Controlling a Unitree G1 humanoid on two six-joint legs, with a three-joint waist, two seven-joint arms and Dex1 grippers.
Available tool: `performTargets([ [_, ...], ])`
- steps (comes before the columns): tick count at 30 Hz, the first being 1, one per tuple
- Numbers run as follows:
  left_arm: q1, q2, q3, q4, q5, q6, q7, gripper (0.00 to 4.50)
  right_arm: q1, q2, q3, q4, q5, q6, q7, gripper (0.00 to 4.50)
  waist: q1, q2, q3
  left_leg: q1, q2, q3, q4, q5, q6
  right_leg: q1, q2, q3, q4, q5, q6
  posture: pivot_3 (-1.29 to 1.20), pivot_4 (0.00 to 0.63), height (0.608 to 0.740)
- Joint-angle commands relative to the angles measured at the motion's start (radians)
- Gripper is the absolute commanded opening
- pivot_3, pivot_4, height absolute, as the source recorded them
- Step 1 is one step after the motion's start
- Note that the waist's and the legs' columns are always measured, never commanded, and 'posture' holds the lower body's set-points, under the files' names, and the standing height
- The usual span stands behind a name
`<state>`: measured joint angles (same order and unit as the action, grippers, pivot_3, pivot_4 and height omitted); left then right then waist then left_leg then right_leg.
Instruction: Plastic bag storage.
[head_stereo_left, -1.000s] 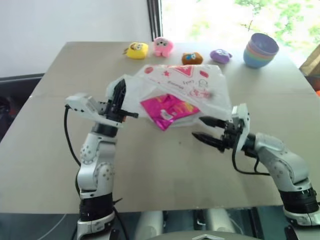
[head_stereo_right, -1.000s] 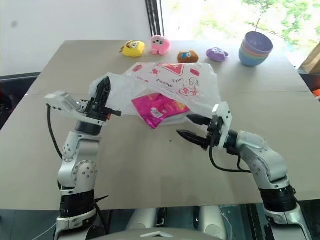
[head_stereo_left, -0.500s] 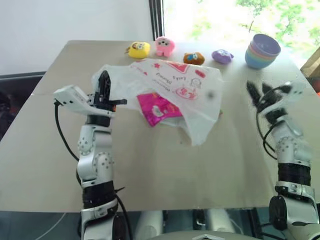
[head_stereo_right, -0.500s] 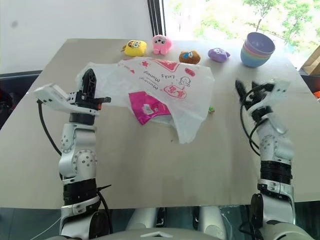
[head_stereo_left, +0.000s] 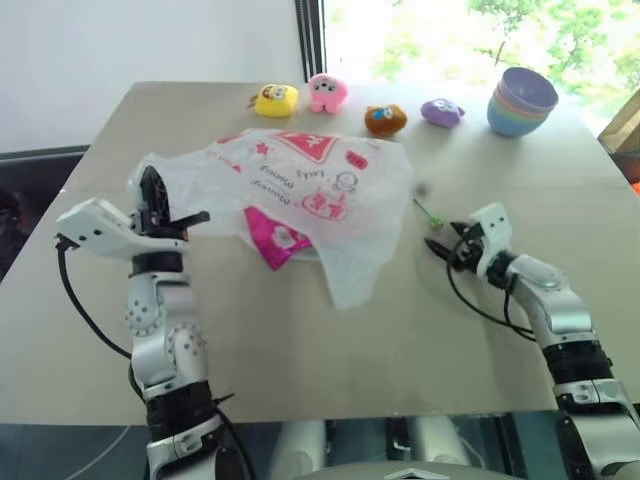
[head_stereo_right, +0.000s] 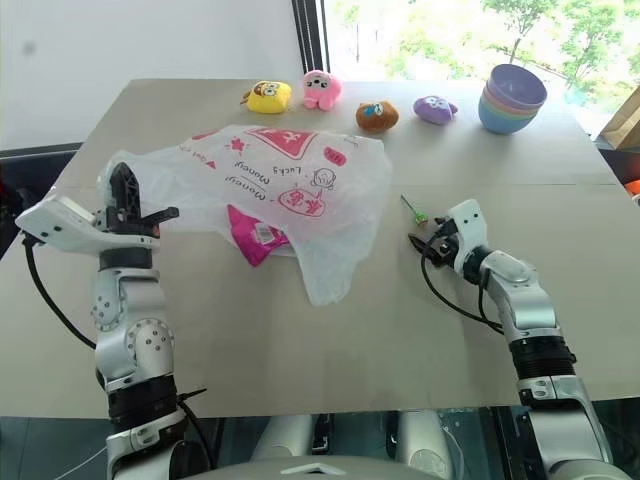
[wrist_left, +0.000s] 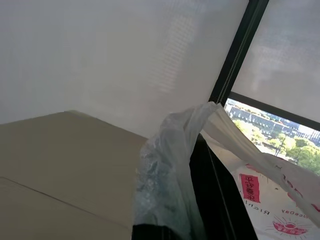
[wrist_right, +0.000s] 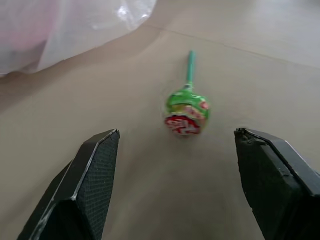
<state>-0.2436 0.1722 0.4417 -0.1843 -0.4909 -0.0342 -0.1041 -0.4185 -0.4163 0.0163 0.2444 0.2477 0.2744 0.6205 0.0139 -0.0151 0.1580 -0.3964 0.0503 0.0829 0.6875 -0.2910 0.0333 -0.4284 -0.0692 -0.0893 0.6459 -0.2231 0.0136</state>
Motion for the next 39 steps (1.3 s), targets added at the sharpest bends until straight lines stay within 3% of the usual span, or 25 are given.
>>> performTargets([
  [1, 0.007, 0.012, 0.001, -0.039, 0.012, -0.026, -0.002, 0.0, -0.061, 0.035, 0.004, 0.037, -0.042, -0.04, -0.047, 3.69, -0.003, 0.0, 0.0, 0.0, 0.0, 0.0, 0.0, 0.0, 0.0, 0.0, 0.0, 0.0, 0.0, 0.0, 0.0, 0.0, 0.15, 0.74],
  [8, 0.013, 0.012, -0.024, -0.051, 0.018, -0.023, -0.008, 0.0, -0.133, 0.111, -0.037, 0.136, -0.052, -0.055, -0.122, 3.69, 0.001, 0.0, 0.0, 0.001, 0.0, 0.001, 0.0, 0.0, 0.0, 0.0, 0.0, 0.0, 0.001, 0.0, 0.0, 0.0, 0.15, 0.74],
  [11, 0.03, 0.013, -0.034, -0.062, 0.03, -0.022, -0.014, 0.0, -0.12, 0.11, -0.047, 0.112, -0.04, -0.041, -0.108, 2.82, 0.0, 0.0, 0.0, 0.0, -0.001, 0.001, 0.0, 0.0, 0.0, 0.0, -0.001, 0.0, 0.001, 0.0, 0.0, 0.0, 0.15, 0.74],
  [15, 0.042, 0.01, -0.039, -0.067, 0.029, -0.021, -0.013, 0.0, -0.096, 0.087, -0.058, 0.078, -0.038, -0.03, -0.093, 0.87, 0.0, 0.0, 0.0, 0.0, 0.0, 0.0, 0.0, 0.0, 0.0, 0.0, -0.001, 0.0, 0.001, 0.0, 0.0, 0.0, 0.15, 0.74],
  [16, 0.045, 0.008, -0.041, -0.067, 0.028, -0.02, -0.013, 0.0, -0.093, 0.082, -0.066, 0.071, -0.036, -0.029, -0.097, 0.77, -0.001, 0.0, 0.0, 0.0, 0.0, 0.0, 0.0, 0.0, 0.0, 0.0, -0.001, -0.001, 0.001, 0.0, 0.0, 0.0, 0.15, 0.74],
  [21, 0.048, 0.009, -0.056, -0.067, 0.029, -0.015, -0.015, 0.0, -0.131, 0.095, -0.158, 0.063, 0.009, -0.087, -0.161, 0.77, -0.001, 0.0, 0.0, 0.0, -0.001, 0.0, 0.0, 0.0, 0.0, 0.0, -0.001, 0.0, 0.002, 0.0, 0.0, 0.0, 0.15, 0.74],
  [25, 0.043, 0.012, -0.071, -0.063, 0.028, -0.003, -0.021, 0.0, -0.226, 0.205, -0.254, -0.126, 0.248, -0.058, -0.162, 0.77, -0.006, 0.0, 0.0, 0.001, 0.0, 0.001, 0.0, 0.0, 0.0, -0.001, 0.0, 0.001, 0.002, 0.0, 0.0, 0.0, 0.15, 0.74],
  [29, 0.041, 0.015, -0.095, -0.059, 0.035, 0.008, -0.037, 0.0, -0.258, 0.277, -0.121, -0.445, 0.503, 0.178, -0.064, 0.77, -0.02, 0.002, 0.001, 0.001, 0.003, -0.002, -0.001, 0.0, 0.0, -0.004, 0.001, 0.004, 0.006, 0.0, 0.0, 0.0, 0.15, 0.74],
  [32, 0.037, 0.011, -0.11, -0.056, 0.035, 0.01, -0.039, 0.0, -0.256, 0.31, -0.006, -0.563, 0.61, 0.321, -0.054, 0.77, -0.022, -0.001, -0.001, 0.001, 0.004, -0.003, -0.001, 0.0, 0.0, -0.004, 0.002, 0.003, 0.006, 0.0, 0.0, 0.0, 0.15, 0.74],
  [34, 0.03, 0.008, -0.119, -0.052, 0.036, 0.011, -0.041, 0.0, -0.233, 0.317, 0.105, -0.588, 0.625, 0.394, -0.015, 0.77, -0.021, -0.002, -0.002, 0.001, 0.003, -0.005, 0.0, 0.0, 0.0, -0.002, 0.0, 0.001, 0.005, 0.0, 0.0, 0.0, 0.15, 0.74],
  [39, 0.026, 0.006, -0.131, -0.06, 0.041, 0.015, -0.038, 0.0, -0.214, 0.221, 0.365, -0.487, 0.453, 0.45, 0.11, 0.77, -0.018, -0.004, -0.003, 0.001, 0.001, -0.005, 0.003, -0.001, 0.001, -0.001, -0.002, 0.001, 0.006, 0.0, 0.0, 0.0, 0.15, 0.74],
])
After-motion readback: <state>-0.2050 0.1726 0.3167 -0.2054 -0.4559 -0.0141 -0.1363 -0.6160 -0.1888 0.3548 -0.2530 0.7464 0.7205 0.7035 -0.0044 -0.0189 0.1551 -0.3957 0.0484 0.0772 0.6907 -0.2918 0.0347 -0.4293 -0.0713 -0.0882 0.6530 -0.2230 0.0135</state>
